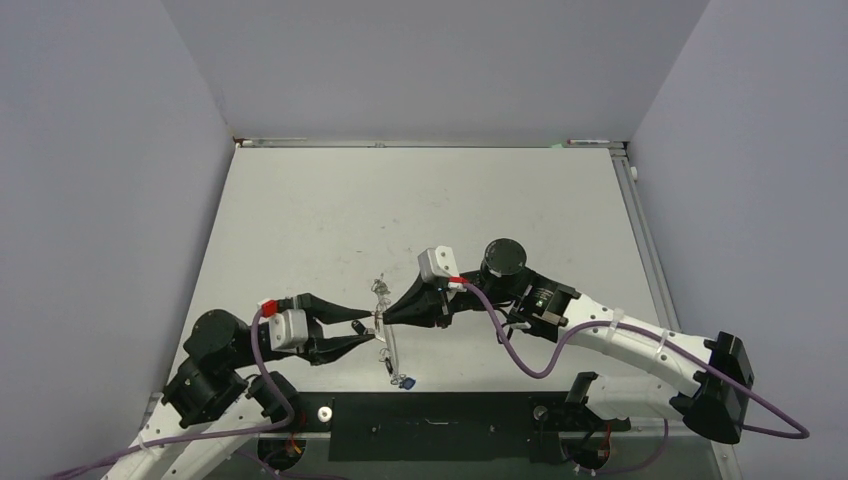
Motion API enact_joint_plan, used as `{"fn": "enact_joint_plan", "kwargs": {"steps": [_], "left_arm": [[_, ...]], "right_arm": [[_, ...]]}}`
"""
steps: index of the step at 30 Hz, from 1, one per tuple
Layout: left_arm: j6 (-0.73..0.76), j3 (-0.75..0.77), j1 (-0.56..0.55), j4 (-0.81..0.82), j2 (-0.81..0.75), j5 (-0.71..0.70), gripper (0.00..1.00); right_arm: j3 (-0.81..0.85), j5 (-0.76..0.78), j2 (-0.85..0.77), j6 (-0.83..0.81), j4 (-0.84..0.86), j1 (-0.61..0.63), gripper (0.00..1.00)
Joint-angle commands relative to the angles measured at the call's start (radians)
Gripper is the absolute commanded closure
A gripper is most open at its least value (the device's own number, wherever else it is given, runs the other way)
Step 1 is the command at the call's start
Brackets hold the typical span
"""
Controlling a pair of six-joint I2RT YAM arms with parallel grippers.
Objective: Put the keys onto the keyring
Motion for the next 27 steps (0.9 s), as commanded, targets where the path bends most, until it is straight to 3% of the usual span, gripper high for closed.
{"fn": "enact_joint_plan", "kwargs": {"steps": [1,14,24,26,27], "left_arm": [[-0.069,0.000,-0.003,0.098,0.060,0.042,0.67],[-0.111,-0.023,0.027,0.162,0.104,0.094,0.87],[-0.112,-0.030,0.049,0.168,0.144,0.133,0.90],[-0.119,-0.032,0.054,0.173,0.152,0.140,1.00],[-0.125,-0.034,0.057,0.178,0.154,0.143,1.00]], "right_arm": [[0.000,-0.028,-0.040,0.020,0.127,-0.005,0.95],[-0.003,-0.042,-0.045,0.024,0.143,0.001,0.95],[0.001,-0.053,-0.027,0.030,0.167,0.007,0.95],[0.003,-0.056,-0.021,0.030,0.171,0.008,0.95],[0.003,-0.056,-0.019,0.030,0.174,0.008,0.95]]}}
